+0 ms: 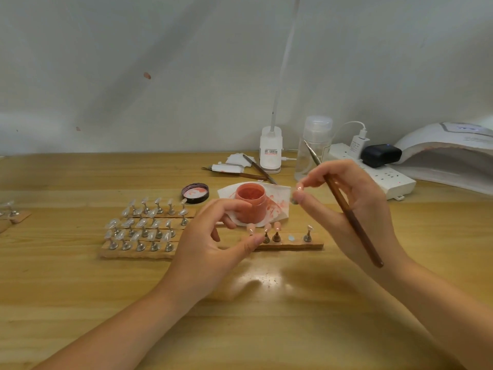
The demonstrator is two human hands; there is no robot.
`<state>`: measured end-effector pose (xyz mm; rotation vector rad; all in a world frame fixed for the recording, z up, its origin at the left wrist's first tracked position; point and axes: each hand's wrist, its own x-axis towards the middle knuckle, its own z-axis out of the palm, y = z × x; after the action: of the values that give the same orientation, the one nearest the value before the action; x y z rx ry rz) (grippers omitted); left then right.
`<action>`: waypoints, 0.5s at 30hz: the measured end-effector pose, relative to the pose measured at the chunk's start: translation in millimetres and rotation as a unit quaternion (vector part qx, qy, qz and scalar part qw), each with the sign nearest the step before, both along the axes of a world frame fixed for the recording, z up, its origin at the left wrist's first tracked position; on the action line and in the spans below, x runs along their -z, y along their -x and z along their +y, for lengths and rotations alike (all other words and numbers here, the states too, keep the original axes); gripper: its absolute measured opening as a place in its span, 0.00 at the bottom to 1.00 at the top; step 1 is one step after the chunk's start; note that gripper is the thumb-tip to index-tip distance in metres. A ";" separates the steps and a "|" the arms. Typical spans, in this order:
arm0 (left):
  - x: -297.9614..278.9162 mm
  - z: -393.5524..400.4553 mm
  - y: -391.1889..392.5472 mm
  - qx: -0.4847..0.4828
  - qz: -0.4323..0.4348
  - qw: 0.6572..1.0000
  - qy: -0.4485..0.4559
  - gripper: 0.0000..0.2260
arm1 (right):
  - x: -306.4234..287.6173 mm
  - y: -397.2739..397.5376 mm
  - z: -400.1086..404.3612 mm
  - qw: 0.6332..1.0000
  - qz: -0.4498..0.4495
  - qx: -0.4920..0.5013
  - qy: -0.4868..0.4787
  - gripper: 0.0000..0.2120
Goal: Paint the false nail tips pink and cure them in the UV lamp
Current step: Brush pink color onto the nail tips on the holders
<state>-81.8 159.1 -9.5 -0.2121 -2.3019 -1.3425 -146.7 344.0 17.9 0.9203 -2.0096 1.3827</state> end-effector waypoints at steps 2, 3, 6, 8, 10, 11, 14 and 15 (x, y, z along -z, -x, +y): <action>1.6 0.3 1.1 -0.016 -0.020 1.000 0.016 0.19 | 3.8 3.4 7.1 1.000 -0.007 0.006 -0.025 0.14; 2.6 0.3 1.8 -0.019 -0.030 0.999 0.020 0.20 | 8.6 4.0 10.0 0.999 -0.011 0.005 -0.043 0.13; 4.8 0.8 3.5 -0.016 -0.057 0.998 0.035 0.22 | 22.6 3.5 15.0 0.997 -0.018 0.002 -0.073 0.11; 6.3 0.4 4.7 -0.012 -0.066 0.997 0.044 0.23 | 24.2 4.1 14.7 0.997 -0.026 -0.003 -0.073 0.11; 7.8 -0.1 5.2 -0.010 -0.070 0.996 0.050 0.24 | 23.9 4.8 13.2 0.997 -0.035 -0.012 -0.074 0.11; 8.3 -0.3 5.4 -0.009 -0.072 0.996 0.055 0.24 | 24.3 5.2 12.6 0.996 -0.041 -0.017 -0.076 0.10; 10.0 -1.1 6.4 -0.001 -0.082 0.995 0.064 0.23 | 26.8 5.5 12.2 0.993 -0.061 -0.031 -0.096 0.10; 10.6 -1.3 7.0 0.000 -0.083 0.994 0.067 0.23 | 27.5 5.9 12.3 0.992 -0.067 -0.032 -0.105 0.10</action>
<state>-88.7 157.8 -20.1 -0.1482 -2.5332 -1.2495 -152.6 356.3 -9.6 1.0134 -2.2794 1.3160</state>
